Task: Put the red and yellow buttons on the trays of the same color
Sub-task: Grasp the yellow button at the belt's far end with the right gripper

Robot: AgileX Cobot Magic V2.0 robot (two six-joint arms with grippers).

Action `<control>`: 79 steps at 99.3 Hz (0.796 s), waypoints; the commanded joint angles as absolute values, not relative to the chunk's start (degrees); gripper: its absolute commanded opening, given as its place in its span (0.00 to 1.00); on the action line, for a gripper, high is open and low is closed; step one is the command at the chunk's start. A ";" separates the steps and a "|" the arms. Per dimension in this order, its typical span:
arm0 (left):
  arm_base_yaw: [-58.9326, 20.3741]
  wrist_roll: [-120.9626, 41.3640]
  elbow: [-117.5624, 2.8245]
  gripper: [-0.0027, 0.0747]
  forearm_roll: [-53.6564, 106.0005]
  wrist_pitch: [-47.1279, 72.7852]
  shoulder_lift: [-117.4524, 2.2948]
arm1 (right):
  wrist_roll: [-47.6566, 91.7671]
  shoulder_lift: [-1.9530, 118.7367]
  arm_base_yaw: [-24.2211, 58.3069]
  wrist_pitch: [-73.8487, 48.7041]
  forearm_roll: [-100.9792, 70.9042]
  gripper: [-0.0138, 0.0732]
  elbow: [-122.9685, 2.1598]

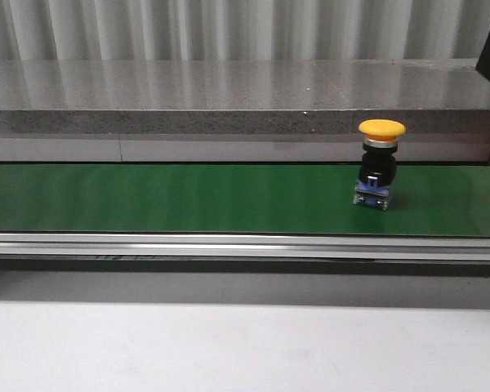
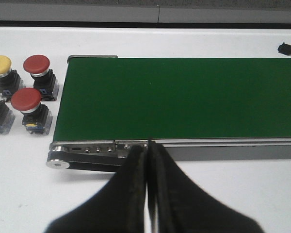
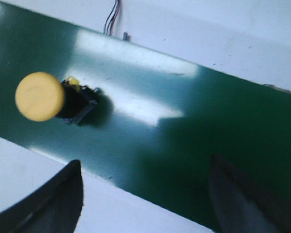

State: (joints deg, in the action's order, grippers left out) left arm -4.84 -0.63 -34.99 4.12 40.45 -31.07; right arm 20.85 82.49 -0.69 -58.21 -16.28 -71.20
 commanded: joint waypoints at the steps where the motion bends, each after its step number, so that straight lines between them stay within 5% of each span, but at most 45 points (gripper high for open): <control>1: -5.27 -0.45 -36.53 0.01 4.58 36.37 -31.23 | 22.57 80.44 1.13 -55.58 -16.87 0.78 -71.04; 61: -5.27 -0.45 -36.53 0.01 4.90 36.37 -31.23 | 22.83 87.70 7.58 -45.70 -16.74 0.78 -69.34; 79: -5.27 -0.45 -36.53 0.01 4.90 36.37 -31.23 | 22.83 90.38 7.52 -43.67 -15.80 0.64 -69.34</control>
State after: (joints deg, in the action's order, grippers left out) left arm -4.84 -0.63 -34.99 4.12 40.45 -31.07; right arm 22.30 91.52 7.58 -45.96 -15.98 -68.02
